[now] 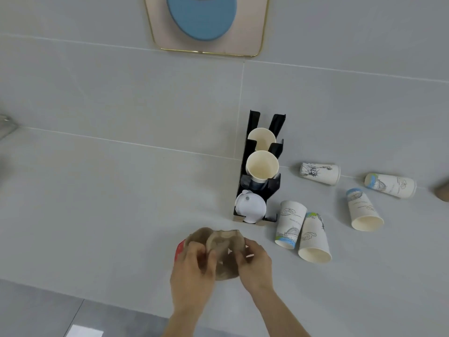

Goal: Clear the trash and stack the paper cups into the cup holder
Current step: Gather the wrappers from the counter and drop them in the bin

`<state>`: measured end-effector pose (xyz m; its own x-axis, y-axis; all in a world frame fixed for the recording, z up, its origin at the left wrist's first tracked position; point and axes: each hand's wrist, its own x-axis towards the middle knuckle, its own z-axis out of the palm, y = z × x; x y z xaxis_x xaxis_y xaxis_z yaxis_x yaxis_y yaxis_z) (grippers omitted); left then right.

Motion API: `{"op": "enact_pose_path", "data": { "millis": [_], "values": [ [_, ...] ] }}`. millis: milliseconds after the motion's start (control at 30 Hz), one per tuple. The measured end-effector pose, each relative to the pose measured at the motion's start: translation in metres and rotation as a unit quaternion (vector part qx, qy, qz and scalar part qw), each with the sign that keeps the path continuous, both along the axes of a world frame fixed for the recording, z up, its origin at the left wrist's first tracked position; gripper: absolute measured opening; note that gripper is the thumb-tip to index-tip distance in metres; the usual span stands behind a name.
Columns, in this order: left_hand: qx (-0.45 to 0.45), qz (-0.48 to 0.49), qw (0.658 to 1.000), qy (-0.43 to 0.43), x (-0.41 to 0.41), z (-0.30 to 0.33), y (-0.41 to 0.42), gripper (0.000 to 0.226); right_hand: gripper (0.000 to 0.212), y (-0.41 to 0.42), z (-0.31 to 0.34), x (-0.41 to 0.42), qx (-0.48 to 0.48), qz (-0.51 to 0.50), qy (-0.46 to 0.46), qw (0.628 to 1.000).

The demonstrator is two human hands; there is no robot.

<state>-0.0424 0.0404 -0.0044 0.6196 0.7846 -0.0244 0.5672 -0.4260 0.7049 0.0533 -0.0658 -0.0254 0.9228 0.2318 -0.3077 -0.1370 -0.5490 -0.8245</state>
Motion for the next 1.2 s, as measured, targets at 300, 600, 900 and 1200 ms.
{"op": "enact_pose_path", "data": {
  "millis": [300, 600, 900, 1200],
  "values": [
    [-0.15, 0.081, 0.982, 0.077, -0.009, -0.026, 0.047, 0.02, 0.043, 0.057, -0.002, -0.004, -0.09, 0.102, -0.045, 0.99],
    [-0.201, 0.08, 0.976, 0.039, -0.004, -0.03, 0.056, 0.035, 0.048, 0.061, -0.009, -0.007, -0.12, 0.126, 0.017, 0.985],
    [-0.217, 0.053, 0.974, -0.041, 0.009, -0.027, 0.061, 0.038, 0.029, 0.049, -0.015, -0.001, -0.067, 0.059, 0.07, 0.994],
    [-0.043, -0.062, 0.994, 0.081, 0.005, -0.045, 0.069, 0.077, 0.022, 0.02, -0.01, 0.008, -0.032, -0.102, 0.103, 0.989]
  ]
}}
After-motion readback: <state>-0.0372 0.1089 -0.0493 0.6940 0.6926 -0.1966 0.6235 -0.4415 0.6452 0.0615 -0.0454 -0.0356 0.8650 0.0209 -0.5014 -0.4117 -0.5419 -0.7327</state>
